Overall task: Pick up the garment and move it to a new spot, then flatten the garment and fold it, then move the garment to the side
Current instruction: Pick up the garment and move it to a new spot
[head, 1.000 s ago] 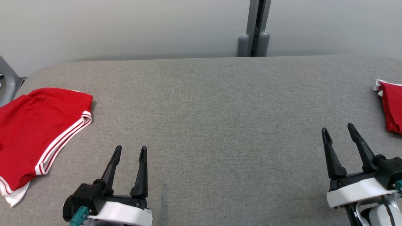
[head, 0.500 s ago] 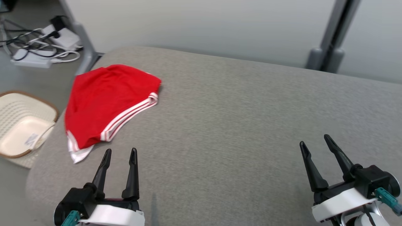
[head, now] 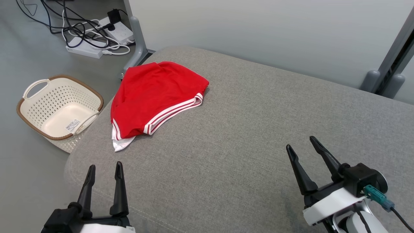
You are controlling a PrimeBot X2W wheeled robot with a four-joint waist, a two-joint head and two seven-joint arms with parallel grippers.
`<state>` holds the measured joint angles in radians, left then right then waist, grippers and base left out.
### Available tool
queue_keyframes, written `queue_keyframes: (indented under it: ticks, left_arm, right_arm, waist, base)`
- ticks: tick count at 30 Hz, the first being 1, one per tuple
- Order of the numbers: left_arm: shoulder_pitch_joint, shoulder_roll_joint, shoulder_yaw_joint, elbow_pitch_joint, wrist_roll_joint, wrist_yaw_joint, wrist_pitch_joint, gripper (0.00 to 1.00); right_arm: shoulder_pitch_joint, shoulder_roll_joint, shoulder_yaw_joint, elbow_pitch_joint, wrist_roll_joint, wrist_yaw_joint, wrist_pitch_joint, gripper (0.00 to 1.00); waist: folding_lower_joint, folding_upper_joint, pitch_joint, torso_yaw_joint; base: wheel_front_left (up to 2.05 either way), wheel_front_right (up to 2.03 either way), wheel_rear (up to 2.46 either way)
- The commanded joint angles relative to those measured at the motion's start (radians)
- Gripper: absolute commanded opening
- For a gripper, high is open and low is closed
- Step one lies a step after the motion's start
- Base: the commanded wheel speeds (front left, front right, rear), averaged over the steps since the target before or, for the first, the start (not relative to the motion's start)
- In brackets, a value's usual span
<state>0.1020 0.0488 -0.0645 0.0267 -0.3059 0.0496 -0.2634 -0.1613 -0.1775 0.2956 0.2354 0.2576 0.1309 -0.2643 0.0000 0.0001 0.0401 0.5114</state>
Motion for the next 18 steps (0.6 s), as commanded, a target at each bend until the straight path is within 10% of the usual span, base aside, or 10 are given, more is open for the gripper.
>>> queue_keyframes:
  ticks: [1, 18]
  left_arm:
    - [0.009, 0.004, 0.004, -0.008, -0.002, 0.005, -0.001, 1.00]
    - [-0.009, 0.004, 0.004, 0.007, -0.002, 0.002, -0.001, 1.00]
  right_arm:
    - [-0.015, -0.007, 0.004, 0.006, 0.009, 0.000, 0.000, 1.00]
    - [-0.002, -0.006, 0.009, 0.010, 0.030, 0.000, 0.000, 1.00]
  waist:
    - [0.0000, -0.0001, 0.002, 0.002]
    - [0.0000, -0.0001, -0.002, -0.008]
  base:
    - [0.00, 0.00, 0.00]
    - [0.00, 0.00, 0.00]
